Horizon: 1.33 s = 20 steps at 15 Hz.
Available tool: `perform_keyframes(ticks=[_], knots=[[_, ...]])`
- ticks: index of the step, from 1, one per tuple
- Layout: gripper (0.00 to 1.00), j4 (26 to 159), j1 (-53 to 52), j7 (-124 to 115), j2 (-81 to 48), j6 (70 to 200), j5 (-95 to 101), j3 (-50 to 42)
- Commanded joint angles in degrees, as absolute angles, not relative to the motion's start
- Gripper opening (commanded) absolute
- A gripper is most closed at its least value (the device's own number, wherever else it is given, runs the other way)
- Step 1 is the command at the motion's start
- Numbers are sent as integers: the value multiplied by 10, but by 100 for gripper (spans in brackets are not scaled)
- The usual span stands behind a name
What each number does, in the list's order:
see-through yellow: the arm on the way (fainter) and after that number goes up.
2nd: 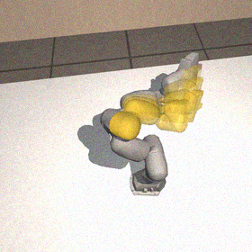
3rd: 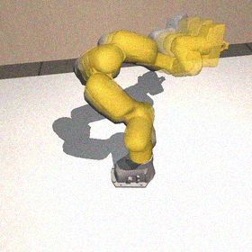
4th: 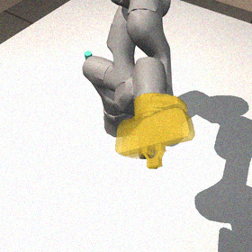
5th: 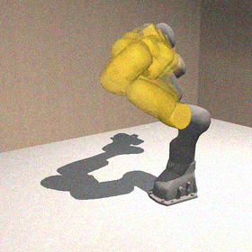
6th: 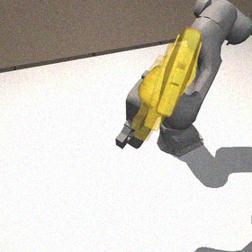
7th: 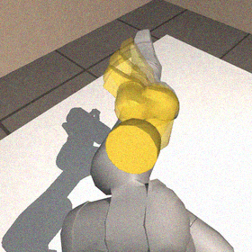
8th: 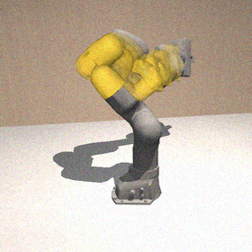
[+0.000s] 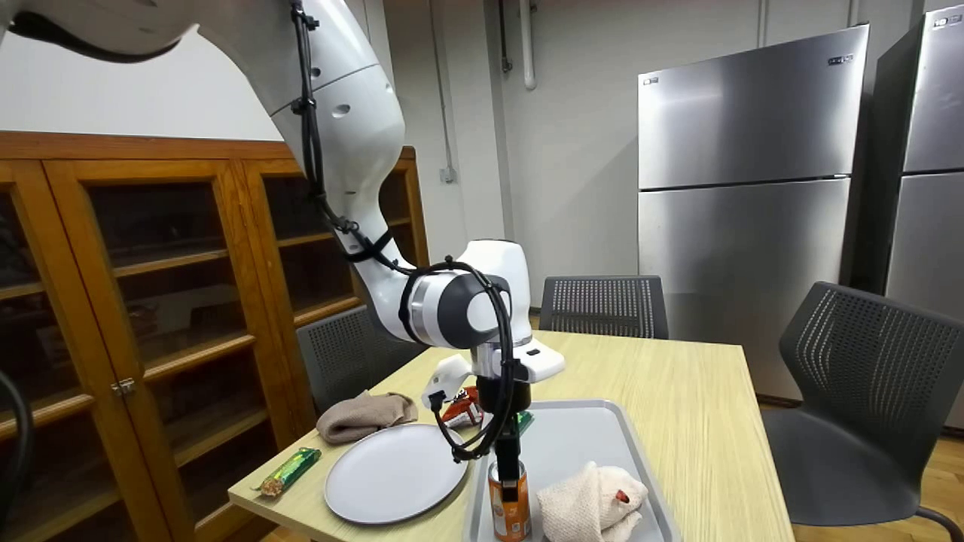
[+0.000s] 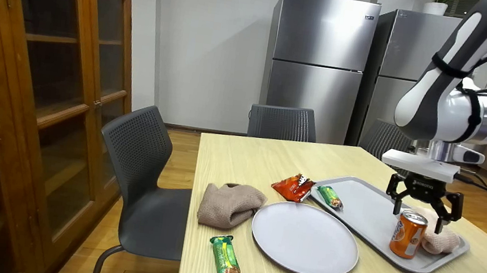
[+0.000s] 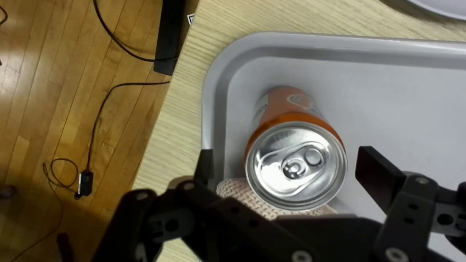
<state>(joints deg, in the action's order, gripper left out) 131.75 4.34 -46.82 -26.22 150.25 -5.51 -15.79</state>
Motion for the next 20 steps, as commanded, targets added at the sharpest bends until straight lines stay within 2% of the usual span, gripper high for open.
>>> perform_keyframes(ticks=[1,6,7,8,12,13,20], knots=[[100,1309,40,-471,-267,1505,-66,-157],[100,1310,40,-470,-266,1507,-67,-156],[75,1311,41,-468,-265,1510,-67,-154],[72,1311,40,-468,-265,1512,-67,-154],[42,1312,41,-468,-264,1516,-69,-154],[39,1313,41,-468,-263,1517,-70,-154],[39,1328,37,-460,-227,1504,-67,-157]])
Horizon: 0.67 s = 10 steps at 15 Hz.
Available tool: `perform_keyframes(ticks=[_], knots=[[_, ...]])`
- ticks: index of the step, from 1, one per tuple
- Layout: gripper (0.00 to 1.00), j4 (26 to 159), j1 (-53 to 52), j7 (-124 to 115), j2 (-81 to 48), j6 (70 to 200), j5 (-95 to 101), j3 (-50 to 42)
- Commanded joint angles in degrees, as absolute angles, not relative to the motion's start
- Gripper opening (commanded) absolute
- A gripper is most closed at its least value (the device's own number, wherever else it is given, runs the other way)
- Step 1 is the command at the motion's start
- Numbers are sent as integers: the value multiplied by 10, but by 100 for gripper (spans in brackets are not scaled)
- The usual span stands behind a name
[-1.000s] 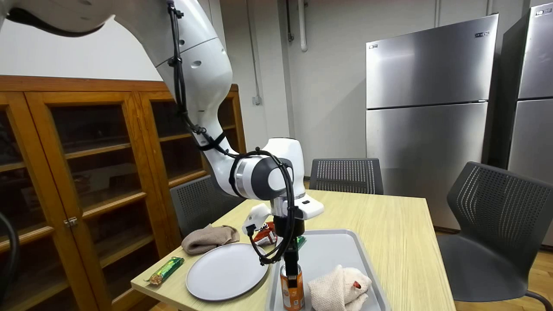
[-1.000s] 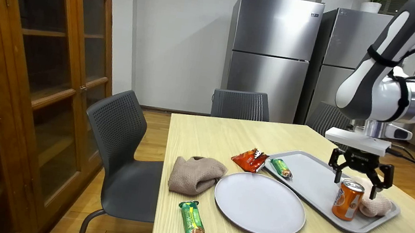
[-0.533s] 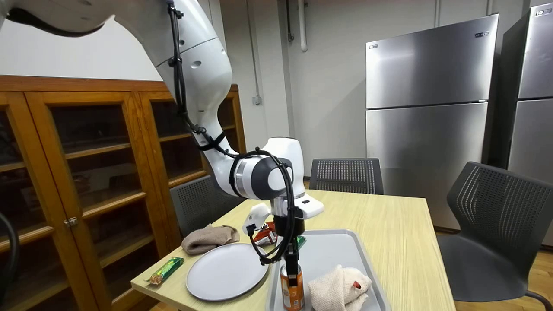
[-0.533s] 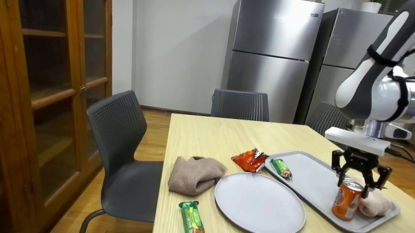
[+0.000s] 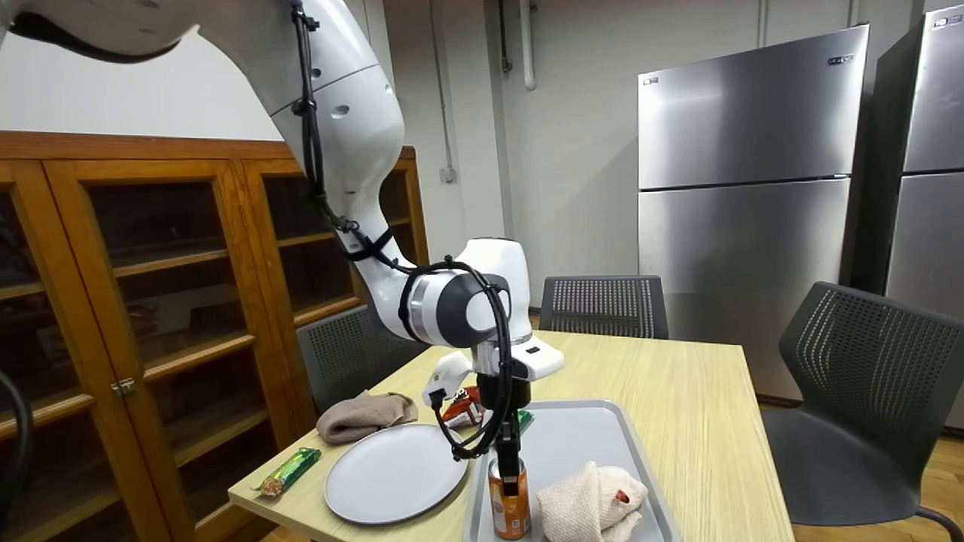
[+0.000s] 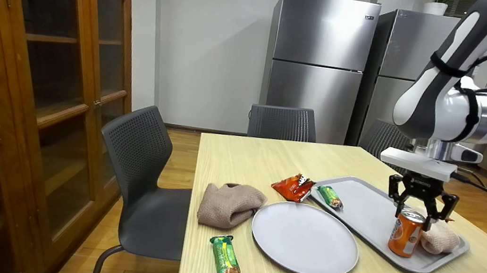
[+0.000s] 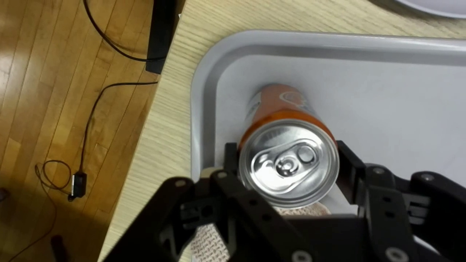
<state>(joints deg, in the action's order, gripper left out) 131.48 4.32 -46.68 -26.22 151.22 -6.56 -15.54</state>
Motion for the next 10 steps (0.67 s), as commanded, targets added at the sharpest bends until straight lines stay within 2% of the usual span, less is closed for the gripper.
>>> perform_keyframes(ticks=[1,10], knots=[[39,1330,35,-460,-218,1501,-66,-157],[39,1335,22,-448,-148,1497,-71,-123]])
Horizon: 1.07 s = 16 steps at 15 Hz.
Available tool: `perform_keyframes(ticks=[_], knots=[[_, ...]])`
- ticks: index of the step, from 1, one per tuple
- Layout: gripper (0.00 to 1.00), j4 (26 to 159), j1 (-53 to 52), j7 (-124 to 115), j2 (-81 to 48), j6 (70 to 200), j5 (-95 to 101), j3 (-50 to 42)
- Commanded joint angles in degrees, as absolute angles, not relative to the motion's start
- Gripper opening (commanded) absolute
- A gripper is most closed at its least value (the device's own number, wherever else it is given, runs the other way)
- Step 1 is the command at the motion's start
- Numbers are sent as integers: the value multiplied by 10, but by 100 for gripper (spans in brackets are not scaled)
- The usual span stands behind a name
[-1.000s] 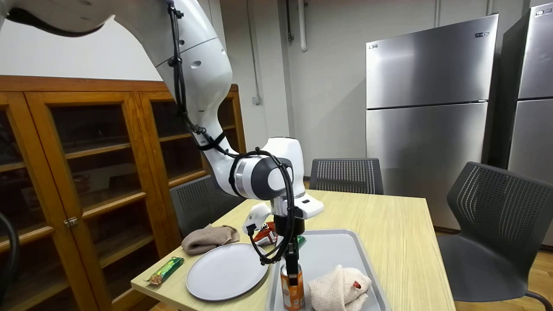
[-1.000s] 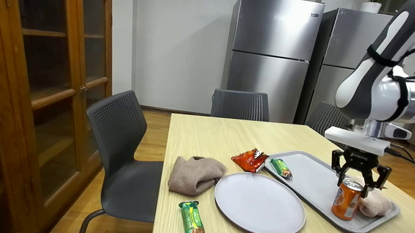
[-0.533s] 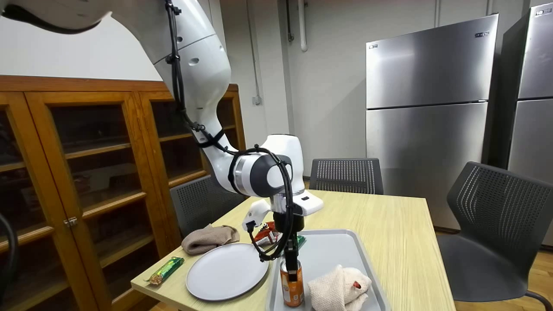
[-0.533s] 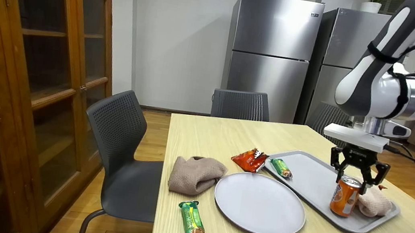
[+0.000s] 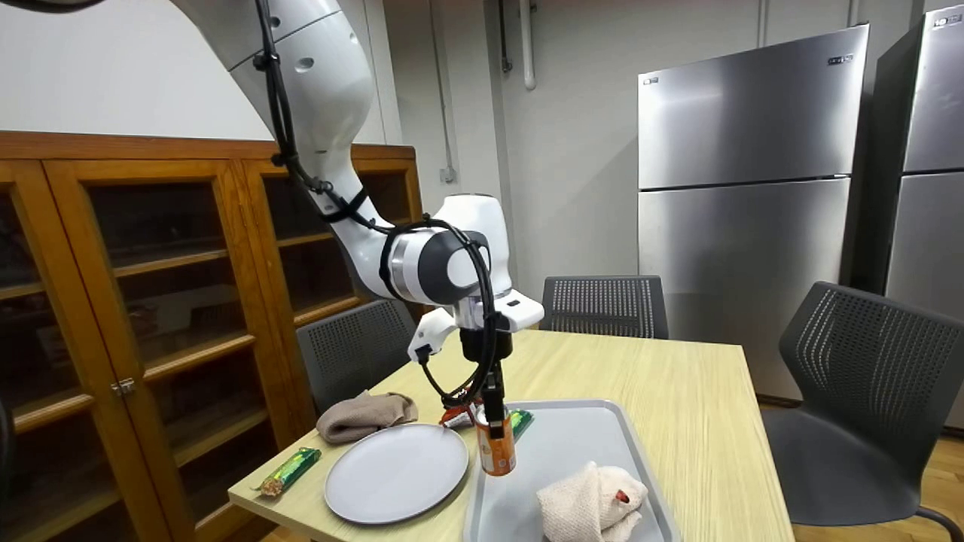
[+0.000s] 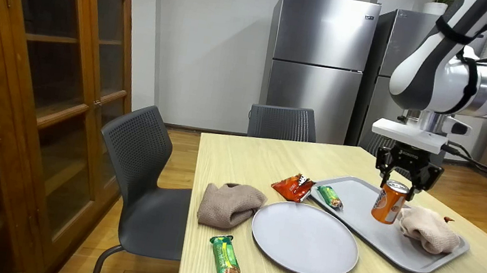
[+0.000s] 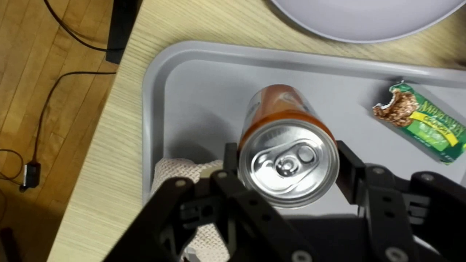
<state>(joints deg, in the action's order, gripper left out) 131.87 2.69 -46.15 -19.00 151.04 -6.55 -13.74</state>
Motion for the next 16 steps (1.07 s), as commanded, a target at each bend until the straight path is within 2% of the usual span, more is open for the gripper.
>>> perform_keyframes(ticks=[1,16], knots=[[39,1335,19,-447,-142,1496,-71,-117],[39,1325,-28,-435,-158,1507,-89,-26]])
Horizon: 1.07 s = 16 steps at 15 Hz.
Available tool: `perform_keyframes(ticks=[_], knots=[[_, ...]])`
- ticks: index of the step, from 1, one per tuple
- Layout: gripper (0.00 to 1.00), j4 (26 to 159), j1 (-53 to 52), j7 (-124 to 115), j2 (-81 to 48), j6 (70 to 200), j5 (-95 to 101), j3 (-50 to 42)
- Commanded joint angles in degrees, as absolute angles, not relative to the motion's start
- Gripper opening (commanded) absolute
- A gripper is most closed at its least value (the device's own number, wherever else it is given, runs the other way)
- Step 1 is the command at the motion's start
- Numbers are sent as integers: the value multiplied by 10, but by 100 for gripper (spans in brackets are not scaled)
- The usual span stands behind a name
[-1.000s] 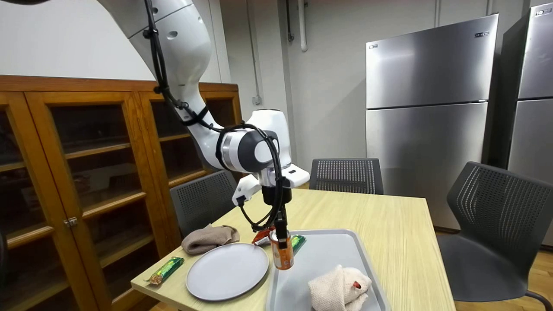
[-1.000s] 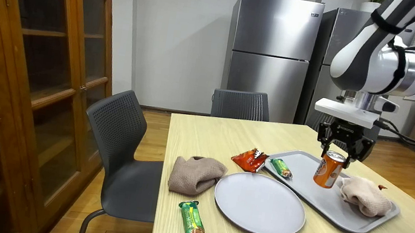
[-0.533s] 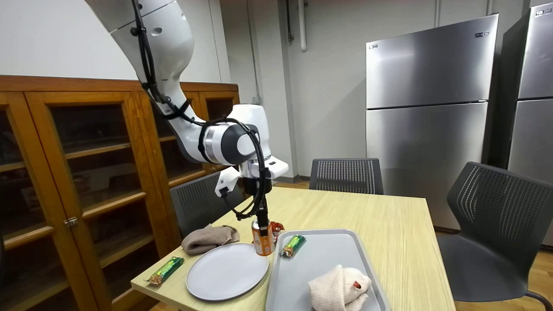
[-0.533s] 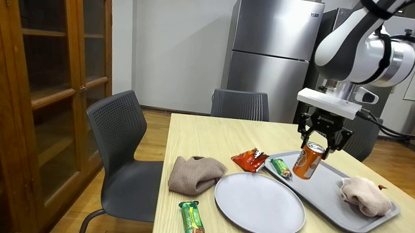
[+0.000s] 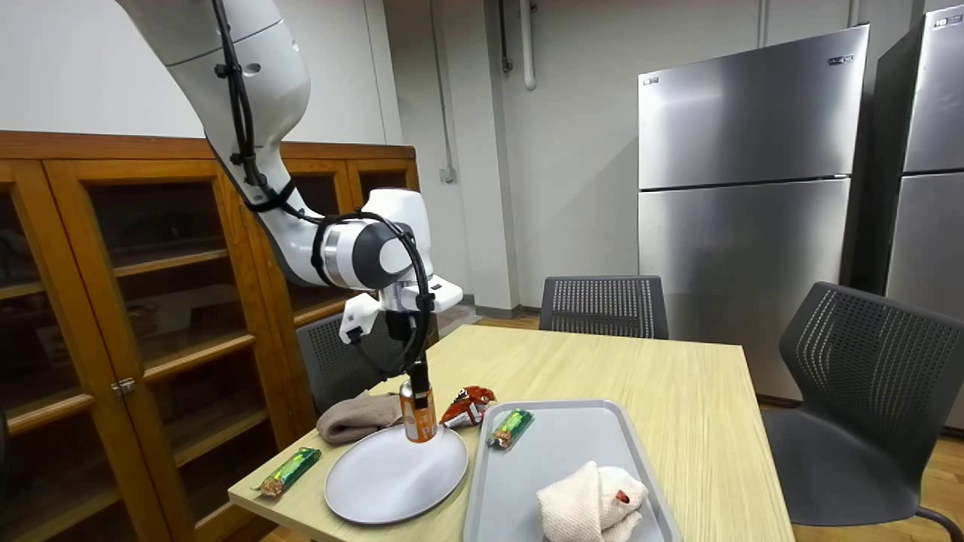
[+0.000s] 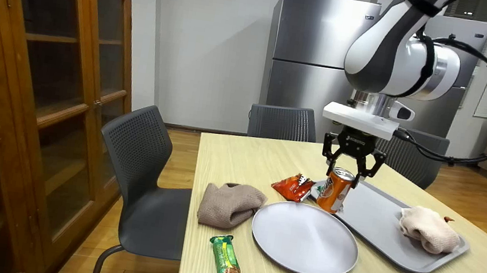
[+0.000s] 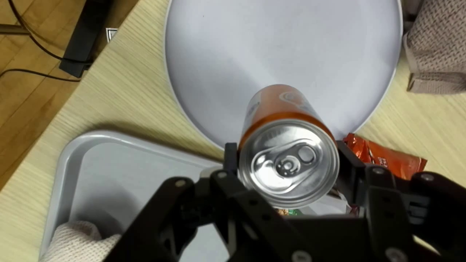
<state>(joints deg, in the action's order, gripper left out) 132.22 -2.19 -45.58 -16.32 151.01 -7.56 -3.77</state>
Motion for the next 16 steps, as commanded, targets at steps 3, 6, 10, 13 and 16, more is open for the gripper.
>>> perform_keyframes(ticks=[3,6,10,13,16], knots=[[39,1320,-38,-431,-173,1512,-89,-18],[39,1311,-50,-435,-189,1511,-80,-16],[39,1305,-77,-450,-210,1514,-54,-26],[39,1303,-96,-456,-222,1523,-35,-34],[39,1306,-121,-470,-232,1554,3,-56]])
